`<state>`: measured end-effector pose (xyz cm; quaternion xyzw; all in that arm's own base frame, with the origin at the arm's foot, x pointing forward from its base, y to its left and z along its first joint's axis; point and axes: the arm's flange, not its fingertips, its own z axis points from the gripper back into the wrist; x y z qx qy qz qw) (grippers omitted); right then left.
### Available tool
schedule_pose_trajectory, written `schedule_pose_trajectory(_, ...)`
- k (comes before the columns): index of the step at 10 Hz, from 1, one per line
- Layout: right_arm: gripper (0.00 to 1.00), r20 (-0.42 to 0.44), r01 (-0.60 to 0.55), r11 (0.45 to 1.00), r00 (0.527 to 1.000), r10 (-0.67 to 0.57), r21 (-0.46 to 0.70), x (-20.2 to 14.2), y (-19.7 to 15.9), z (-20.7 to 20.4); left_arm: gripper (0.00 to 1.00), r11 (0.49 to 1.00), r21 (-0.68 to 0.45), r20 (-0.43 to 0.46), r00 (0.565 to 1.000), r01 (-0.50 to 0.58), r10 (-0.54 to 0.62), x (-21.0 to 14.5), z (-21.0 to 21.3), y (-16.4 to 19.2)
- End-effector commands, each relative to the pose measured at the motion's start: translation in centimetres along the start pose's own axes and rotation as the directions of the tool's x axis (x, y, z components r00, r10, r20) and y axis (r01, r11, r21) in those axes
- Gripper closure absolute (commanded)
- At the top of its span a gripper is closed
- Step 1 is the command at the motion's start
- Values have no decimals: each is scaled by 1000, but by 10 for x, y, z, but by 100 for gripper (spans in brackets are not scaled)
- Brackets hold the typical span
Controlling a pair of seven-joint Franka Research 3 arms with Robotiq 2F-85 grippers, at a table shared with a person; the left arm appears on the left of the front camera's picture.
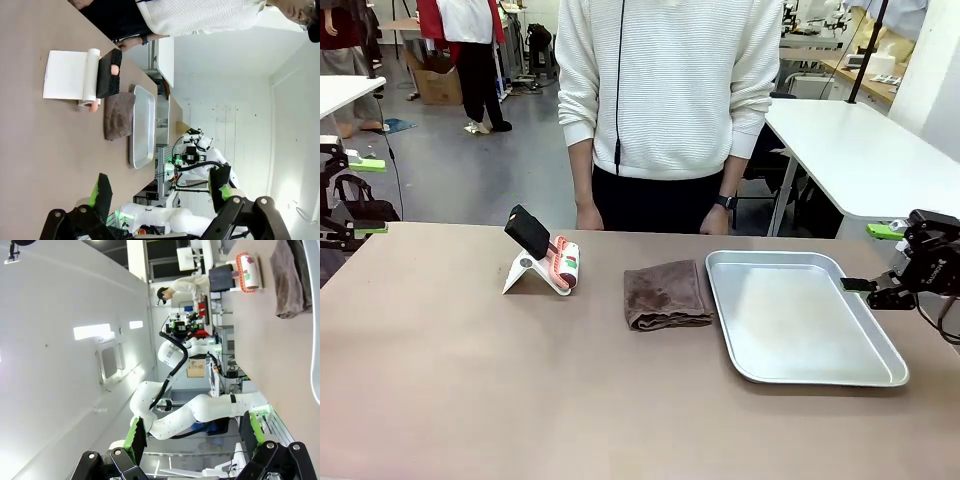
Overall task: Clean the surface of the table.
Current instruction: Return the Lint Roller and towel to their original positions.
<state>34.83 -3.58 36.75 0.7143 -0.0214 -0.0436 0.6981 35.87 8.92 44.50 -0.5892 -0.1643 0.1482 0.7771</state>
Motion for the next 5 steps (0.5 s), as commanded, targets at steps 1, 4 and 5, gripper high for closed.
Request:
schedule_pose_trajectory(1,0,4,12,1000,1000,-12,7,0,7,-1,0,1000,-12,-7,1000,17,-17,-1,2,2)
schedule_pose_trajectory(4,0,4,12,1000,1000,-12,7,0,7,-1,0,1000,-12,-7,1000,17,-17,-1,2,2)
schedule_pose_trajectory(5,0,4,12,1000,1000,-12,7,0,7,-1,0,1000,-12,-7,1000,17,-17,-1,2,2)
